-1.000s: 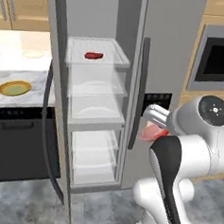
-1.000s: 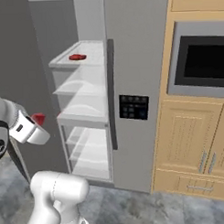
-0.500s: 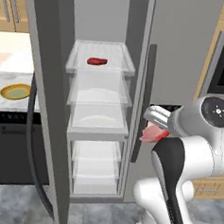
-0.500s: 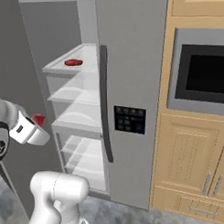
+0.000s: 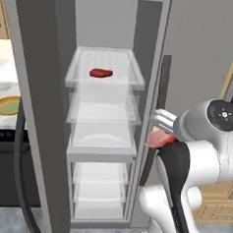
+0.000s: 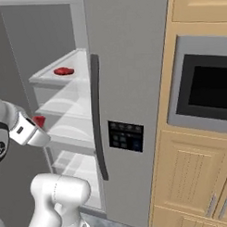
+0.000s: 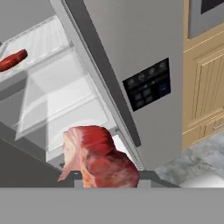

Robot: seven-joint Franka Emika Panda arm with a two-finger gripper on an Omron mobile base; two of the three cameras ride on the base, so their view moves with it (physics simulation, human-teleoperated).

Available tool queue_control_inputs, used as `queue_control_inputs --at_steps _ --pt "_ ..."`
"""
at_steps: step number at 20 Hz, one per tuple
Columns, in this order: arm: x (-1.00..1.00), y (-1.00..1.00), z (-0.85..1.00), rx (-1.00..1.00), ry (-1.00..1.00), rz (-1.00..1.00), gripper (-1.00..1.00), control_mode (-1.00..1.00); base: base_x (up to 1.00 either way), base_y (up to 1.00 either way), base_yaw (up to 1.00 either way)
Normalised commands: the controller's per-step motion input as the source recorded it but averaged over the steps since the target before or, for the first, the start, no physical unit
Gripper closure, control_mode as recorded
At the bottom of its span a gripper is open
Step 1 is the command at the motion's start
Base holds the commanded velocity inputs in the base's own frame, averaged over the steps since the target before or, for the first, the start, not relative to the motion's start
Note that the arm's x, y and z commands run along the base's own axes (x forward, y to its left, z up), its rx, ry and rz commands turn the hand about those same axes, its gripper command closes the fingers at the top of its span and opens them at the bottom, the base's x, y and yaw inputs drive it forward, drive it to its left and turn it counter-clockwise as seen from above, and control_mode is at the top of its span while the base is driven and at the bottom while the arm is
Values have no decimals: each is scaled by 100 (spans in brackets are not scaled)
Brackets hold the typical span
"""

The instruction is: Place the steak on the counter behind the older steak on the same shelf of the fridge to maintain FIFO order. Close the fridge door when finished.

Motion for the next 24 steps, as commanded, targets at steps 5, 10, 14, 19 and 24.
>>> queue_control_inputs --at_steps 5,10,14,19,24 --pt "0 0 0 0 0 0 100 100 23 49 5" --pt "0 0 0 0 0 0 100 100 69 71 0" --pt "0 0 0 0 0 0 100 100 34 11 3" --pt "0 0 0 0 0 0 100 100 18 -15 11" --pt "0 0 0 0 0 0 100 100 40 -18 17"
